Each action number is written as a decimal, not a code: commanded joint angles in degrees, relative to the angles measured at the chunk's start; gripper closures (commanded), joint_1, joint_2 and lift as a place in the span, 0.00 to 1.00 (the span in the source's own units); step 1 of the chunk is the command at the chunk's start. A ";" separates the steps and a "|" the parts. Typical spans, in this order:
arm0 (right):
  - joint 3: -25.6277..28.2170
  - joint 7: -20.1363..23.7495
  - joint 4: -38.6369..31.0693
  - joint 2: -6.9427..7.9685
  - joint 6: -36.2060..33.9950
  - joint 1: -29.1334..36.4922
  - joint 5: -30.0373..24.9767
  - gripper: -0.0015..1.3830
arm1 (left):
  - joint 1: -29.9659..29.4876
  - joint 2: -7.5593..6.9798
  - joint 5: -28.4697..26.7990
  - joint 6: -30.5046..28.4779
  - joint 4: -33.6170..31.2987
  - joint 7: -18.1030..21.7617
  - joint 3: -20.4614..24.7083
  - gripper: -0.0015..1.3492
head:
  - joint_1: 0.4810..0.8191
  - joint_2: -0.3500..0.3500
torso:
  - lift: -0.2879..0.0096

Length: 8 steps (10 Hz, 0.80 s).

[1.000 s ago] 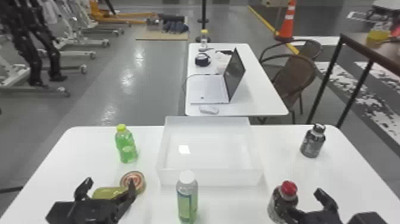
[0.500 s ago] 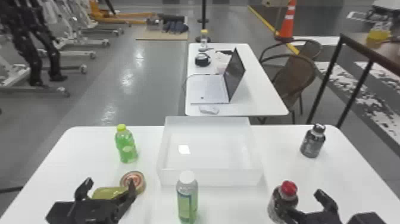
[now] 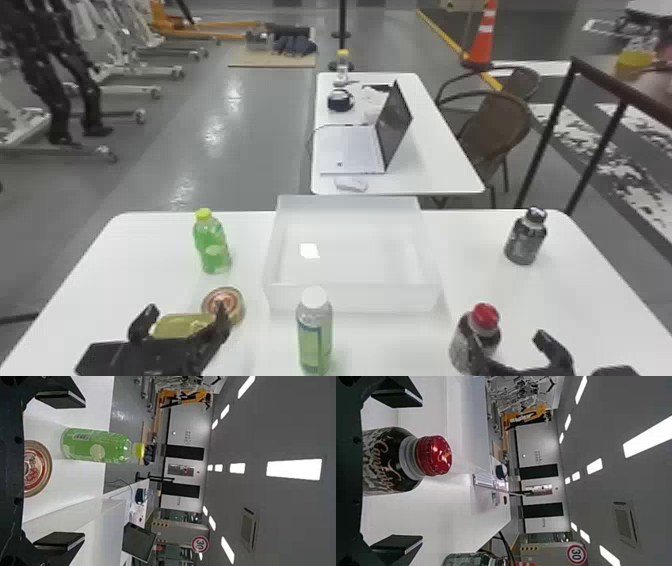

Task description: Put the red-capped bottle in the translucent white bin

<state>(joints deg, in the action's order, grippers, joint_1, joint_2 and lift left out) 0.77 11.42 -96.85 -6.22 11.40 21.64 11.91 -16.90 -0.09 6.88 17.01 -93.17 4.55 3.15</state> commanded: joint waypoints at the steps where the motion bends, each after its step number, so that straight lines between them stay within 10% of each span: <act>1: 0.02 0.00 1.40 -0.46 0.38 -0.11 1.09 0.07 | 0.29 0.24 0.07 0.40 0.27 0.02 -0.42 0.10 | 0.20 0.50 | 0.63; 8: 0.02 4.93 8.08 -1.51 -0.77 -3.54 3.64 0.07 | 0.55 0.24 -0.20 0.84 0.53 0.02 -0.86 0.10 | 0.20 0.50 | 0.63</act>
<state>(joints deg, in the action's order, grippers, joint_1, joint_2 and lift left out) 0.79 16.39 -89.31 -7.70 10.67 18.40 15.58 -16.35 -0.09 6.68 17.83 -92.66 4.57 2.28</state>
